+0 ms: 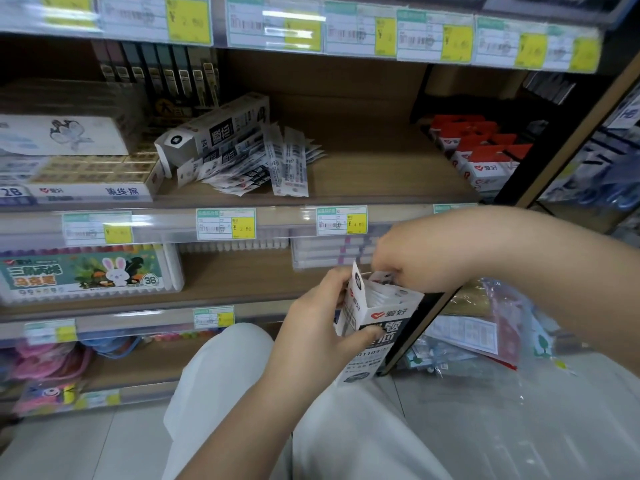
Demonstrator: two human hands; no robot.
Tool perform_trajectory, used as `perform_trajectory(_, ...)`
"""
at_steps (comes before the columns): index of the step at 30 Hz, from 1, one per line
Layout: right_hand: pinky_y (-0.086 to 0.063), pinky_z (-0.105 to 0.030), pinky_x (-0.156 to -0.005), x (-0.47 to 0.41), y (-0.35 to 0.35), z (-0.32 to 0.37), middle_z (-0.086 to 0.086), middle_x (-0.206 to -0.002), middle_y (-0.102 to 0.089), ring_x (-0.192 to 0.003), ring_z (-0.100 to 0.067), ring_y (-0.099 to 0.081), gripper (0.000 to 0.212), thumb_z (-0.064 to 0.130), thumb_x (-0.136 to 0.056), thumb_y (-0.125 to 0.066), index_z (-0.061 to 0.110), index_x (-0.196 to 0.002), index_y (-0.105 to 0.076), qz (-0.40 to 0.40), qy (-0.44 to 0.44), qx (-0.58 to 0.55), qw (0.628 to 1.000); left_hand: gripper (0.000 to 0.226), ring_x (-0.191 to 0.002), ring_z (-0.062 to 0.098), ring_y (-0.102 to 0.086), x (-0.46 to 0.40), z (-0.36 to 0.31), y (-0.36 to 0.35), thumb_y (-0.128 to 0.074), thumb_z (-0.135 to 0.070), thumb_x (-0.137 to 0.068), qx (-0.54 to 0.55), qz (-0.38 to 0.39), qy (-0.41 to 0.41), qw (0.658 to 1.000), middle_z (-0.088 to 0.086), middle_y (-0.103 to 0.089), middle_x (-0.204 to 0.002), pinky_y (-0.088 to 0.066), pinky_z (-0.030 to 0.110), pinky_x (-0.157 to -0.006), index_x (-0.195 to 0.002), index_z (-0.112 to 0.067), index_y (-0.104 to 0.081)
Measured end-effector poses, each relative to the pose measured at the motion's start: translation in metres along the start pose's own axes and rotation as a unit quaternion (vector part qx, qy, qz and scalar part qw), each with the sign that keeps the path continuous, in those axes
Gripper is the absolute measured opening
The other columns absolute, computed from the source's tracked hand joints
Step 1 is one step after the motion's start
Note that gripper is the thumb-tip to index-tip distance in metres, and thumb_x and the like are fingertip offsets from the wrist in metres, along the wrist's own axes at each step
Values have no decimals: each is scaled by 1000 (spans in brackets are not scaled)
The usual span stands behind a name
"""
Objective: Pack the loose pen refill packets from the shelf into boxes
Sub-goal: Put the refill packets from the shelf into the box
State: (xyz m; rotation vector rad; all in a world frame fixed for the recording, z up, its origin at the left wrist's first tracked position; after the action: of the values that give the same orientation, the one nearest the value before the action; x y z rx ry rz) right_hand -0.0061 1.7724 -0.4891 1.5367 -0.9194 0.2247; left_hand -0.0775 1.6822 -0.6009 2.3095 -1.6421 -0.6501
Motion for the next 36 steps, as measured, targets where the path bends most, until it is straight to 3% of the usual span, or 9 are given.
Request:
perform_trajectory(4, -26, -25, -44, -5, -5, 6, 0, -60, -40, -50, -13, -34, 28, 3, -90, -39, 14, -64, -40, 10, -15, 43, 999, 56, -100, 6, -61, -1, -1, -1, -74, -35, -64, -5, 1, -2, 1000, -15, -65, -105, -51, 37, -86, -113, -40, -46)
perform_trajectory(8, -40, -31, -58, -2, 2, -1, -2, -68, -53, -63, -20, -50, 17, 15, -92, -46, 10, -79, -56, -67, 4, -71, 995, 59, -98, -4, -61, -1, 4, 9, -82, -26, -65, 2, -23, 6, 1000, -20, -66, -103, -52, 29, -87, -106, -50, -46)
perform_trajectory(10, -48, -31, -70, 3, 9, -2, 4, -78, -63, -75, -16, -58, 11, 19, -89, -54, 17, -87, -65, -142, 8, -118, 983, 65, -97, -10, -60, 0, 4, 13, -83, -20, -66, -3, -26, 5, 1000, -27, -64, -102, -51, 22, -88, -102, -55, -42)
perform_trajectory(13, -52, -33, -78, 5, 12, -1, 11, -78, -61, -80, -11, -57, 6, 24, -85, -61, 28, -84, -66, -236, 5, -101, 967, 65, -96, -13, -59, 0, 4, 13, -83, -19, -66, -6, -23, 4, 1000, -29, -63, -101, -49, 18, -87, -101, -54, -42)
perform_trajectory(18, -50, -31, -69, -3, 2, 5, 3, -80, -65, -83, -19, -58, 10, 22, -85, -59, 20, -83, -69, -239, -6, -36, 970, 62, -95, -11, -60, 1, 3, 12, -83, -19, -66, -2, -31, 4, 1000, -24, -66, -101, -50, 21, -87, -102, -49, -42)
perform_trajectory(24, -43, -29, -62, -2, 1, 4, 3, -76, -58, -84, -17, -54, 13, 29, -87, -57, 20, -80, -64, -327, 3, -50, 944, 62, -94, -13, -60, 1, 5, 16, -83, -20, -66, -6, -45, 7, 999, -27, -65, -98, -49, 15, -84, -100, -52, -42)
perform_trajectory(29, -45, -32, -63, -7, -3, 12, -1, -83, -57, -86, -20, -55, 21, 14, -88, -50, 25, -96, -67, -265, 25, -38, 963, 61, -94, -10, -61, 0, 6, 16, -83, -18, -66, -10, -45, 8, 999, -22, -67, -99, -50, 21, -85, -102, -49, -43)
perform_trajectory(33, -47, -33, -62, -14, -6, 3, -4, -78, -59, -71, -21, -54, 23, 2, -83, -49, 18, -90, -64, -194, 22, -45, 980, 61, -95, -7, -61, -2, 2, 12, -82, -20, -66, -16, -32, 2, 999, -20, -67, -99, -52, 28, -86, -100, -51, -43)
perform_trajectory(36, -45, -32, -62, -13, -3, -1, -5, -78, -61, -66, -20, -51, 14, 4, -84, -51, 12, -86, -62, -137, 30, -55, 989, 60, -95, -5, -62, -2, 1, 10, -82, -21, -66, -10, -25, 0, 1000, -19, -66, -100, -53, 31, -86, -102, -50, -44)
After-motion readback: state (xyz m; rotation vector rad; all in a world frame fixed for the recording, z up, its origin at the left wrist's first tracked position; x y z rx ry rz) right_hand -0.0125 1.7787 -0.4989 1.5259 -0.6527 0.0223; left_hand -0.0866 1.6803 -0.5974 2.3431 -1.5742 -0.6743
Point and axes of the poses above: each hand's wrist, its own x-axis away from the middle knuckle, its own y-axis out of the back of the hand, z = x × y, the point moved 3 cm from there along -x, towards the middle knuckle
